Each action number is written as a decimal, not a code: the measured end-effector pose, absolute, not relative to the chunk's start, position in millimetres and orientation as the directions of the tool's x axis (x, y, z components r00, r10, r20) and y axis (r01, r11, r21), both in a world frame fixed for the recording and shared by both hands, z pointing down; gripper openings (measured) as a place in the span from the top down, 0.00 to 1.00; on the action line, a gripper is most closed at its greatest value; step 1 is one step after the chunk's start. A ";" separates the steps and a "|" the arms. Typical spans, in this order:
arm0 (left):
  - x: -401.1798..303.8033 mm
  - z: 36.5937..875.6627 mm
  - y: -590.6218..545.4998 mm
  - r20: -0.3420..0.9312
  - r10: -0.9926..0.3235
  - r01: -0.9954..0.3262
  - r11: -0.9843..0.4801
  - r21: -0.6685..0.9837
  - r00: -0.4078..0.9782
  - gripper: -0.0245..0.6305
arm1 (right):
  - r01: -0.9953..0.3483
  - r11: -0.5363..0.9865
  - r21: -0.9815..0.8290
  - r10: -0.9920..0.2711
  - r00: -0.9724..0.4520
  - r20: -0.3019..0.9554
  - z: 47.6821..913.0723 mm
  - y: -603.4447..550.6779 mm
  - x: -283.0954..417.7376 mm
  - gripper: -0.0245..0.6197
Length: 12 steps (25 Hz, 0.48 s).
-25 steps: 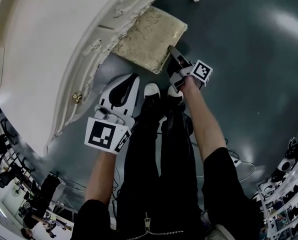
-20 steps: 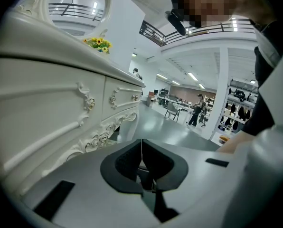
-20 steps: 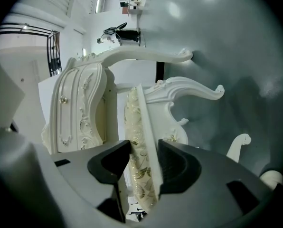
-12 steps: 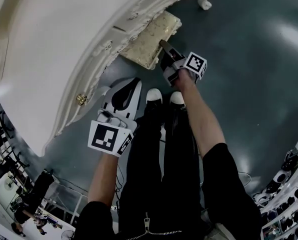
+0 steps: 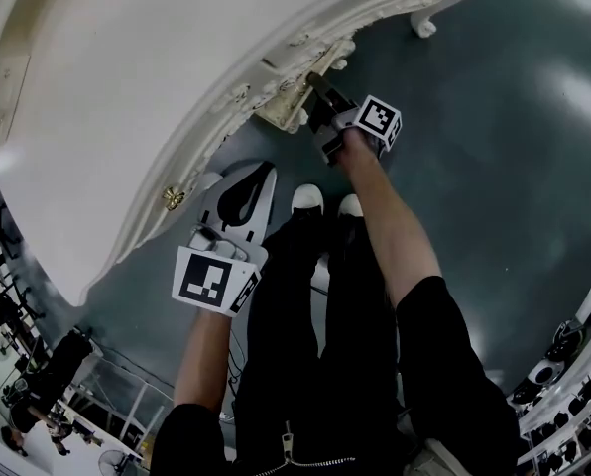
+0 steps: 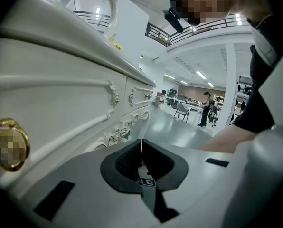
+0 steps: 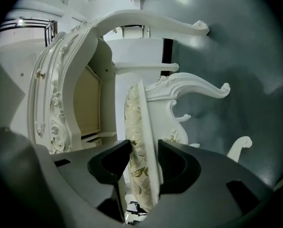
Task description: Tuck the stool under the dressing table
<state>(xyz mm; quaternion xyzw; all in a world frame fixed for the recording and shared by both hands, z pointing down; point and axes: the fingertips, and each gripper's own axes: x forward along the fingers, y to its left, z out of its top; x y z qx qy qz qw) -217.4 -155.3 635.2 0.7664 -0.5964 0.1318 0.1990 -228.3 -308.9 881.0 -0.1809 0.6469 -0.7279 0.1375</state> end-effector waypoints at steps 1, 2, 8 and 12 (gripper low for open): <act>-219.0 634.7 -154.8 0.437 -0.864 -0.968 -0.203 0.147 0.248 0.93 | -0.041 -0.122 -0.992 -0.428 -0.899 0.090 880.9 -310.5 -232.3 0.67; -223.0 634.1 -154.8 0.436 -0.867 -0.970 -0.197 0.146 0.242 0.93 | -0.051 -0.116 -0.992 -0.418 -0.904 0.096 880.2 -312.8 -239.4 0.67; -240.6 629.2 -149.8 0.446 -0.869 -0.975 -0.168 0.142 0.215 0.93 | -0.109 -0.093 -0.990 -0.380 -0.915 0.137 877.1 -319.0 -264.0 0.66; -238.0 612.5 -141.9 0.456 -0.868 -0.978 -0.141 0.151 0.196 0.93 | -0.276 0.062 -0.959 -0.354 -0.905 0.238 862.1 -307.5 -239.6 0.68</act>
